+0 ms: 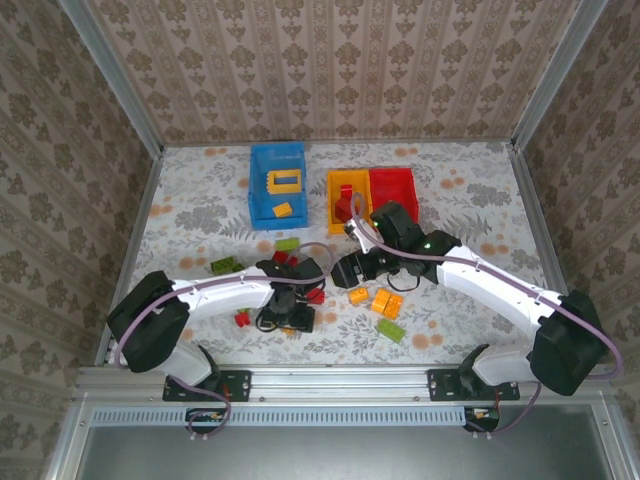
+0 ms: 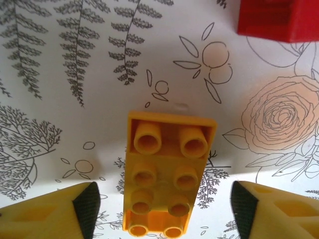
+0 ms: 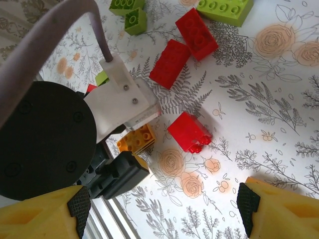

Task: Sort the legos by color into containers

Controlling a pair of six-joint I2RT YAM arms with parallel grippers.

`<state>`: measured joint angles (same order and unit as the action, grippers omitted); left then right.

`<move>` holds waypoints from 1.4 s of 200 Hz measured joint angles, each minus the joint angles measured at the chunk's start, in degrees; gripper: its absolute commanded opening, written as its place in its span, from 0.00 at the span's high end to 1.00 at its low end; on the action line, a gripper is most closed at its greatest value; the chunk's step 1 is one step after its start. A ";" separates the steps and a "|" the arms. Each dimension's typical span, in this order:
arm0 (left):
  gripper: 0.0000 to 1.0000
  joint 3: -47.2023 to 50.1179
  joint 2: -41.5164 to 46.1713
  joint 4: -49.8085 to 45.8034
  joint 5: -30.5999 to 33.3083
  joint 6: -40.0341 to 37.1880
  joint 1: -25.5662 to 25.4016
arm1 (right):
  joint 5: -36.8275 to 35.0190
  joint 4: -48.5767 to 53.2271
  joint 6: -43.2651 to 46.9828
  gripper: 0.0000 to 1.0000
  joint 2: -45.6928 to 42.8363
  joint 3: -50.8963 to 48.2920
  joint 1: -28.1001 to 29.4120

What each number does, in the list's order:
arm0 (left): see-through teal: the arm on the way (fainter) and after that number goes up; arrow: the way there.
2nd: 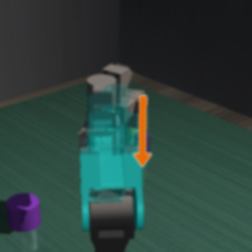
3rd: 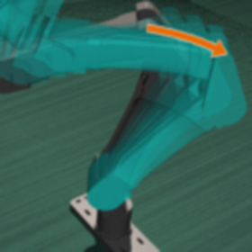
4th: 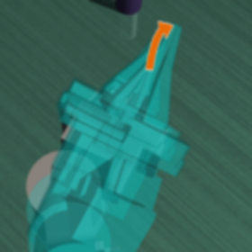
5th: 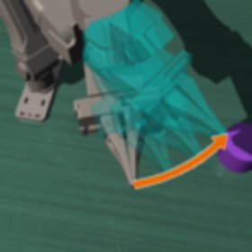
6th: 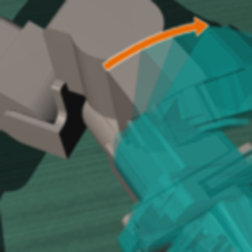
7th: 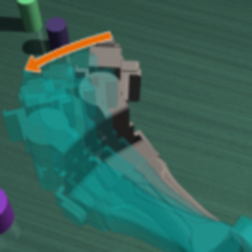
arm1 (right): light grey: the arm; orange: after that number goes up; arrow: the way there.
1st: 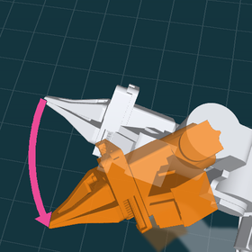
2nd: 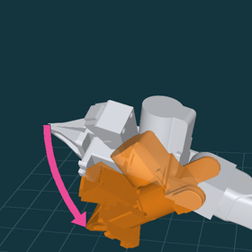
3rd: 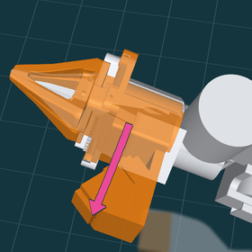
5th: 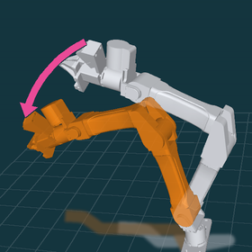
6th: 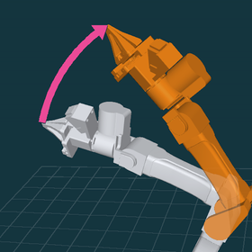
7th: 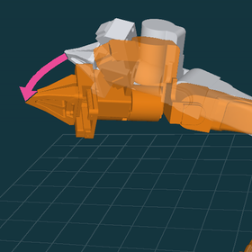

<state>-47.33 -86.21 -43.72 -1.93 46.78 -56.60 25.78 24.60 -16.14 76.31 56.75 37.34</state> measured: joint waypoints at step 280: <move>0.70 -54.38 -30.77 -3.15 0.02 -16.00 36.33 | -4.42 -10.64 -15.65 0.25 13.00 19.08 -6.99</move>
<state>-101.71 -116.99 -46.87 -1.91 30.79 -20.27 21.37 13.96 -31.79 89.32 75.83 30.35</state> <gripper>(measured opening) 0.313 0.757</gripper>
